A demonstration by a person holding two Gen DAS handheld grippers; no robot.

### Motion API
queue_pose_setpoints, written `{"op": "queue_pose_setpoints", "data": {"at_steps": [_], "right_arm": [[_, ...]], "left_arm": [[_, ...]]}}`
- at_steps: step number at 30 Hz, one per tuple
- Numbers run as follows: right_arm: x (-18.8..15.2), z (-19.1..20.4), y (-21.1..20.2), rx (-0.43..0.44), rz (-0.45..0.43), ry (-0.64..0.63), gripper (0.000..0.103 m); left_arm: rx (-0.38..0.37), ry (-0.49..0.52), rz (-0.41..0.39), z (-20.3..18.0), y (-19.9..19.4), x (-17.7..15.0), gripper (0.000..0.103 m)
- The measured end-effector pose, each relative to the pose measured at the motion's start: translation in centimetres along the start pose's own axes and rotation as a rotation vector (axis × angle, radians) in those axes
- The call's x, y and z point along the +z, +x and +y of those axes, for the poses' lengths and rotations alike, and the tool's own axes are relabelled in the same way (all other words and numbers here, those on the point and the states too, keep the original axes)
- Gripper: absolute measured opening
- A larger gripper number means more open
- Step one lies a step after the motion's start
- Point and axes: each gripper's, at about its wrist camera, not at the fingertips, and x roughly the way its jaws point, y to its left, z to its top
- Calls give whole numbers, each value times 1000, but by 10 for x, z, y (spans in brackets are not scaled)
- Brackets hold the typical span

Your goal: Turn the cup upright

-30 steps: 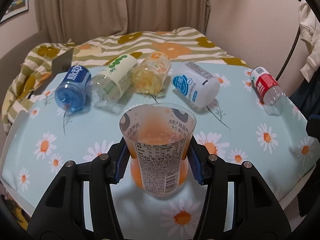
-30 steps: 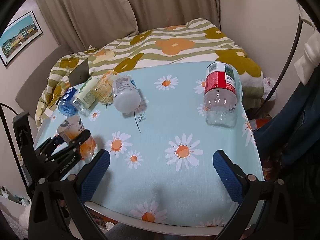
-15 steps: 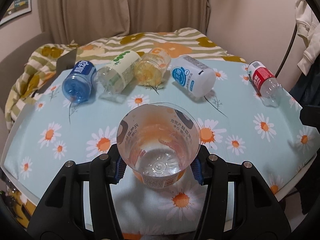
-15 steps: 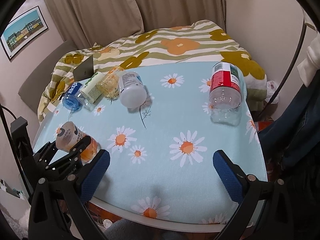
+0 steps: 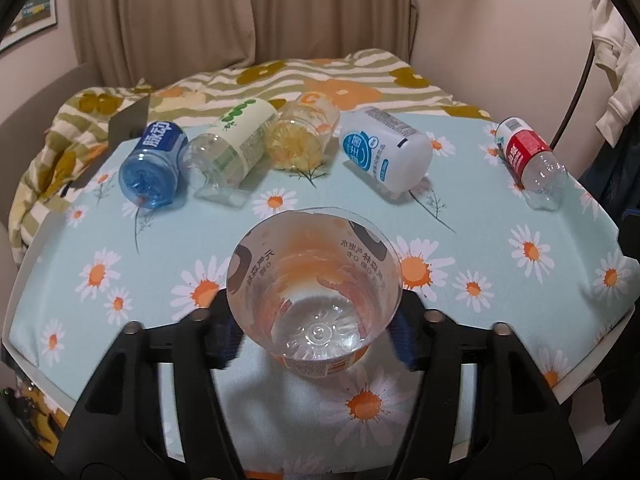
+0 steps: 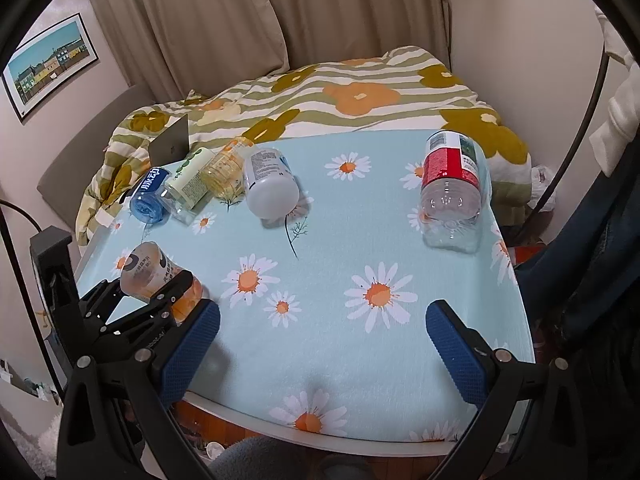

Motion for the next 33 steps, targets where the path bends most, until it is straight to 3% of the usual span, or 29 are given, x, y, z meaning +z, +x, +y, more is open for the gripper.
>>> {"op": "queue_pose_setpoints", "data": {"at_steps": [1,3,11,16,22,33], "right_arm": [[0,2,-2,0,-3,1,103],[4,4,-8,-1,-11,4,103],[20,20,-32,3,-34,14,103],[32,39,-44,-13,14,16,103],[32,65,-59,-78,75,13,103],[19,90,-79,-237,83,23,103]], "left_arm": [[5,-3,1,1,-1,1,91],[14,-11,-13,4,-9,3,99],[28,-8,24,21,-44,24,101],[41,18,63,38,-88,43,103],[42,-3,135,69,-131,59,103],[65,7,158,92,-165,57,103]]}}
